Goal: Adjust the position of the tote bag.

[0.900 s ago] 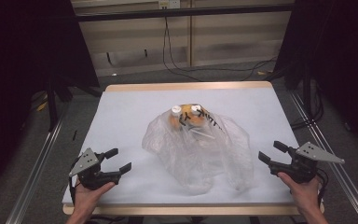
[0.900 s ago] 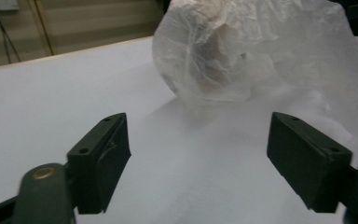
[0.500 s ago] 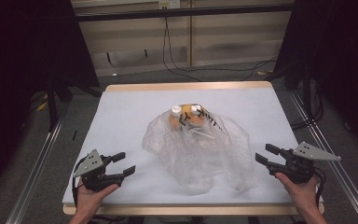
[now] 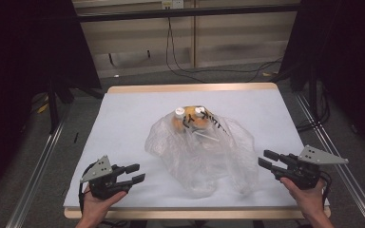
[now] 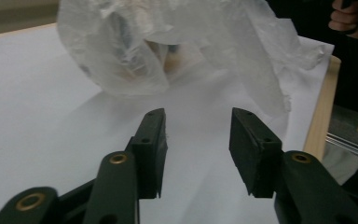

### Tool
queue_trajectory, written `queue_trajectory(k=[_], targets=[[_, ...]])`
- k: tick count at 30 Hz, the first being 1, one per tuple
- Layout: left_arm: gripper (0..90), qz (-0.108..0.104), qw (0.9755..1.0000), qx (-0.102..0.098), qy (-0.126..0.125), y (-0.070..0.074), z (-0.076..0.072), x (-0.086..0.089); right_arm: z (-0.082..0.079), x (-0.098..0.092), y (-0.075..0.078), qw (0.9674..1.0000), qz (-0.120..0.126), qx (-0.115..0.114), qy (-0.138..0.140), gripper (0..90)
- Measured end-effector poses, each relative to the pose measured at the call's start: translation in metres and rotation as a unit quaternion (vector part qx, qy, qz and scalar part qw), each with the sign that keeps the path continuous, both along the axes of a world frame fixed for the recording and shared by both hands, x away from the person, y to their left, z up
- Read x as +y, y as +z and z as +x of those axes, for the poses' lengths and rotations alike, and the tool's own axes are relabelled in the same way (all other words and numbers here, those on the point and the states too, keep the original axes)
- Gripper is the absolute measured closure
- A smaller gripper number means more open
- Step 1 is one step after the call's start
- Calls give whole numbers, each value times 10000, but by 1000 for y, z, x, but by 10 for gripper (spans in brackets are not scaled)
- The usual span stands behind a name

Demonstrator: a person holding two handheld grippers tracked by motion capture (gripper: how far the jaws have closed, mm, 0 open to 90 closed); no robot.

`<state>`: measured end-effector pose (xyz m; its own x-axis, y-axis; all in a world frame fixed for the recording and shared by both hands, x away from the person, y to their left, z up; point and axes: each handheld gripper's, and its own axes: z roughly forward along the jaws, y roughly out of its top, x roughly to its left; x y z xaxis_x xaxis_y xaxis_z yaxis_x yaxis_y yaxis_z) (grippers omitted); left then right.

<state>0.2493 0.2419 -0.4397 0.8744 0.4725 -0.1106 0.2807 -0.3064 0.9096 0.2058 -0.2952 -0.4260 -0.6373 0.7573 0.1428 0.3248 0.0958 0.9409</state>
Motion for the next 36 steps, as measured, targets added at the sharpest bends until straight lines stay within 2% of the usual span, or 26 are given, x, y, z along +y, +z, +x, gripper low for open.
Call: queue_trajectory(k=[3, 4, 5, 6, 9, 11, 12, 13, 14, 19, 21, 22, 23, 24, 26, 27, 32, 34, 35, 36], targets=[[614, 108, 9998, -11, -177, 2, -4, -7, -3, 5, 2, 9999, -53, 30, 153, 620], [617, 47, 9997, 37, -228, 2, -5, -11, -3, 7, 2, 9997, -71, 41, 228, 632], [653, 79, 9995, 14, -296, 3, -6, -13, -5, 11, 3, 9995, -97, 80, 306, 637], [653, 67, 9995, 29, -303, 4, -7, -15, -5, 11, 3, 9995, -97, 80, 306, 637], [669, 142, 9985, 26, -533, 6, -9, -24, -5, 16, 4, 9990, -91, 143, 412, 639], [696, 187, 9975, 9, -679, 7, -10, -30, -6, 22, 3, 9979, -180, 208, 591, 670], [696, 184, 9970, 29, -753, 7, -10, -33, -6, 22, 3, 9979, -180, 208, 591, 670], [705, 231, 9965, 10, -806, 8, -10, -37, -6, 28, 3, 9966, -292, 271, 724, 680], [718, 169, 9955, 41, -934, 8, -9, -44, -6, 30, 2, 9960, -329, 314, 768, 684], [722, 219, 9933, 85, -1134, 8, -9, -62, -8, 36, -1, 9938, -440, 429, 930, 698], [681, 227, 9922, 82, -1227, 8, -10, -73, -11, 38, -3, 9925, -525, 535, 967, 698], [673, 236, 9899, 80, -1394, 10, -10, -83, -14, 40, -8, 9913, -565, 635, 1004, 688], [677, 305, 9889, 47, -1455, 11, -10, -88, -14, 41, -10, 9904, -630, 677, 1029, 672], [677, 305, 9889, 47, -1455, 11, -10, -88, -14, 41, -10, 9904, -630, 677, 1029, 672], [678, 229, 9856, 46, -1675, 14, -9, -105, -16, 45, -12, 9888, -703, 745, 1085, 613], [680, 229, 9856, 46, -1675, 14, -9, -105, -16, 45, -12, 9888, -703, 745, 1085, 613], [681, 365, 9798, 70, -1966, 13, -6, -135, -19, 51, -16, 9861, -844, 838, 1156, 553], [656, 445, 9787, 137, -2000, 8, -3, -143, -18, 52, -19, 9842, -911, 912, 1216, 537], [620, 467, 9792, 186, -1967, 4, -2, -149, -17, 52, -20, 9835, -930, 932, 1245, 529], [612, 522, 9779, 228, -2010, 1, -1, -151, -16, 53, -22, 9828, -956, 971, 1243, 524]])
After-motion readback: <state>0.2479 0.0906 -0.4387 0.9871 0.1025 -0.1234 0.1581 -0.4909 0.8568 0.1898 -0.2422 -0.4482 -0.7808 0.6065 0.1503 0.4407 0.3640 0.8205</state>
